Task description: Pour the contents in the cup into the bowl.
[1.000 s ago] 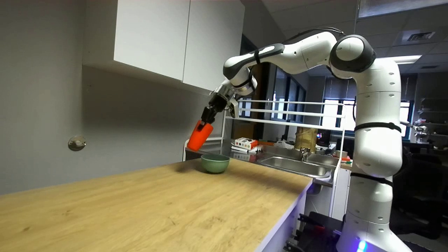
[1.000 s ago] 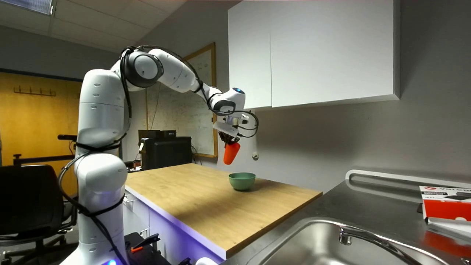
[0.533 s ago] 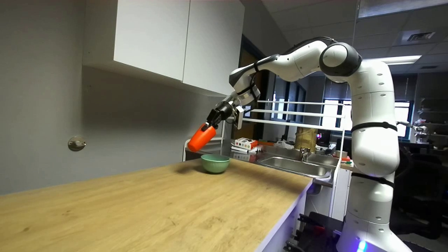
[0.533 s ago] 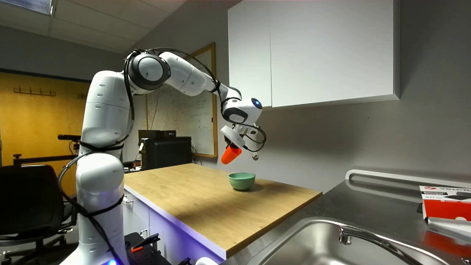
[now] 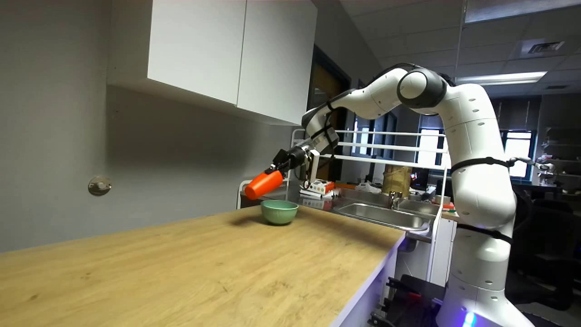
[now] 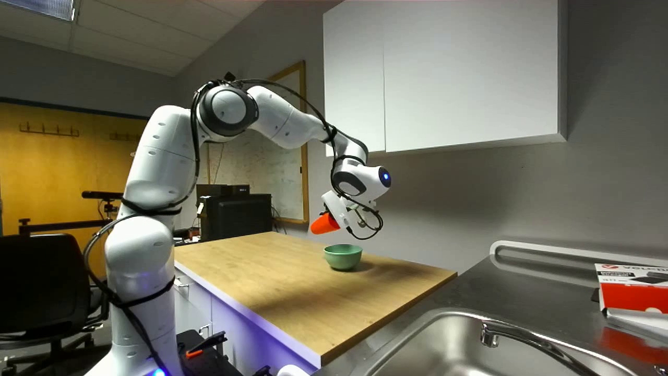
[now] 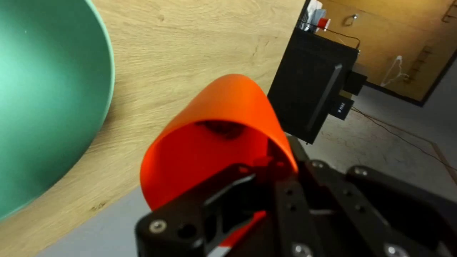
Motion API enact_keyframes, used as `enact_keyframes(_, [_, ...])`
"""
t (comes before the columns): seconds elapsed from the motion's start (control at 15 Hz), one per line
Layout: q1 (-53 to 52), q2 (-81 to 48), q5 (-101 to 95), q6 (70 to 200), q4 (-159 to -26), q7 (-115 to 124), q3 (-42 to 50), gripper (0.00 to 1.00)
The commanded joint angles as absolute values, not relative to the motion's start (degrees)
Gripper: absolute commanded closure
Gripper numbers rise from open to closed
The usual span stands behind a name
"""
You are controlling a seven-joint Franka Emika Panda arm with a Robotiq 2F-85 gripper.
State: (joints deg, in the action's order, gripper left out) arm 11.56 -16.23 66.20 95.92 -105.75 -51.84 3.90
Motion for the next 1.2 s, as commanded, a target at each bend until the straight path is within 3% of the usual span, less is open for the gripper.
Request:
enact_keyframes(0.0, [13.3,-21.0,71.7,89.4,-101.9,-51.1,4.8,0.99])
enact_keyframes(1.13, [15.6,-31.9,93.0,79.0,-99.0,-40.5,6.0,0.99])
